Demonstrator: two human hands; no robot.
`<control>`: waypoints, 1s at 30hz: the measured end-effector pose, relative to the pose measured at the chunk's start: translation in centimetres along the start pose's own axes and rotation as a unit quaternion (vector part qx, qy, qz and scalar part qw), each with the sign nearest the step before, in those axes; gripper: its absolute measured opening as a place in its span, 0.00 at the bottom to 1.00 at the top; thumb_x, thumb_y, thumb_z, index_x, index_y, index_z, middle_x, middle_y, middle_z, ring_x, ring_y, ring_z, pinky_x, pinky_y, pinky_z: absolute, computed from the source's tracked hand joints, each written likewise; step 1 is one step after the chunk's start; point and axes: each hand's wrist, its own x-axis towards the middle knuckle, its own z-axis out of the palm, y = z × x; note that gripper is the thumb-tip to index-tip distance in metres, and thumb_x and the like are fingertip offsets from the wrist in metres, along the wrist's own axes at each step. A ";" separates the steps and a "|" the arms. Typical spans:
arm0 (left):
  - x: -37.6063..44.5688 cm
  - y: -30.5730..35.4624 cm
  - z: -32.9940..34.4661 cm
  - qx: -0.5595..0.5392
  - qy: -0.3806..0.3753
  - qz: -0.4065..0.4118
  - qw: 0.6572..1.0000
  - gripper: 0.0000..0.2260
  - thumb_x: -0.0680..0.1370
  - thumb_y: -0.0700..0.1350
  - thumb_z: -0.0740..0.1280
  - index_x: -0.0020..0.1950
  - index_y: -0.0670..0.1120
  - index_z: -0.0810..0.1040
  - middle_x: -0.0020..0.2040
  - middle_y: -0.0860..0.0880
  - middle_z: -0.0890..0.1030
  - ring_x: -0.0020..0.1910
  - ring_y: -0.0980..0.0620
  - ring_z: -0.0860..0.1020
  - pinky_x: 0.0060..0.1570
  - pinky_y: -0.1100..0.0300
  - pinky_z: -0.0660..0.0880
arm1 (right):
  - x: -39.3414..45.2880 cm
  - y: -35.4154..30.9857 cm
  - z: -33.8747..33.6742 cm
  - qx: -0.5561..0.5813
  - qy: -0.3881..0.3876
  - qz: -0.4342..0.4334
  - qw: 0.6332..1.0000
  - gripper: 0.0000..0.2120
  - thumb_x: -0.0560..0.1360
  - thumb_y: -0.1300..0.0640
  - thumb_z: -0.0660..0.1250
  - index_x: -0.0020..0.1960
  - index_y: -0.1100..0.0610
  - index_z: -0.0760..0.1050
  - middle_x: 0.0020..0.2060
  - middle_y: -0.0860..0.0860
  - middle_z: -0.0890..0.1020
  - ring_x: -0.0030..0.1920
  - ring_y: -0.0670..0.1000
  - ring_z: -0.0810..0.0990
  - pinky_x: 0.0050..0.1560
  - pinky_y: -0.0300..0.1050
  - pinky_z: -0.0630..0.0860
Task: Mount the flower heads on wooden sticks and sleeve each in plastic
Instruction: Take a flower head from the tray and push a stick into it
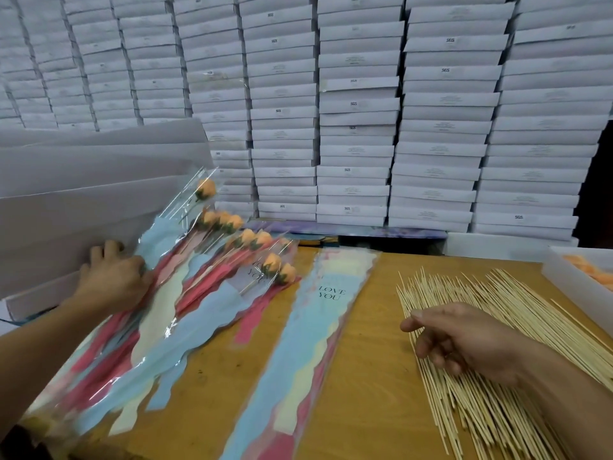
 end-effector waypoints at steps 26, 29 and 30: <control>-2.1 1.6 -1.3 0.091 0.009 0.070 0.993 0.19 0.82 0.58 0.59 0.60 0.43 0.73 0.56 0.37 0.75 0.56 0.37 0.73 0.51 0.46 0.72 | -0.1 -0.3 -0.6 0.016 0.041 -0.021 0.999 0.22 0.72 0.47 0.69 0.57 0.63 0.80 0.36 0.58 0.83 0.29 0.49 0.77 0.23 0.39 0.71; -2.3 2.0 -1.6 0.096 0.008 0.076 0.992 0.19 0.82 0.55 0.60 0.62 0.42 0.73 0.58 0.36 0.75 0.57 0.36 0.73 0.52 0.46 0.71 | -0.2 -0.2 -0.9 0.019 0.045 -0.019 0.999 0.17 0.78 0.50 0.67 0.58 0.63 0.80 0.36 0.58 0.84 0.29 0.49 0.77 0.23 0.39 0.71; -2.3 2.1 -1.6 0.098 0.007 0.077 0.992 0.18 0.82 0.55 0.60 0.63 0.42 0.72 0.59 0.36 0.75 0.58 0.36 0.73 0.52 0.47 0.72 | -0.2 -0.2 -1.0 0.019 0.046 -0.018 0.999 0.16 0.79 0.51 0.66 0.58 0.62 0.80 0.37 0.57 0.84 0.29 0.49 0.78 0.23 0.39 0.71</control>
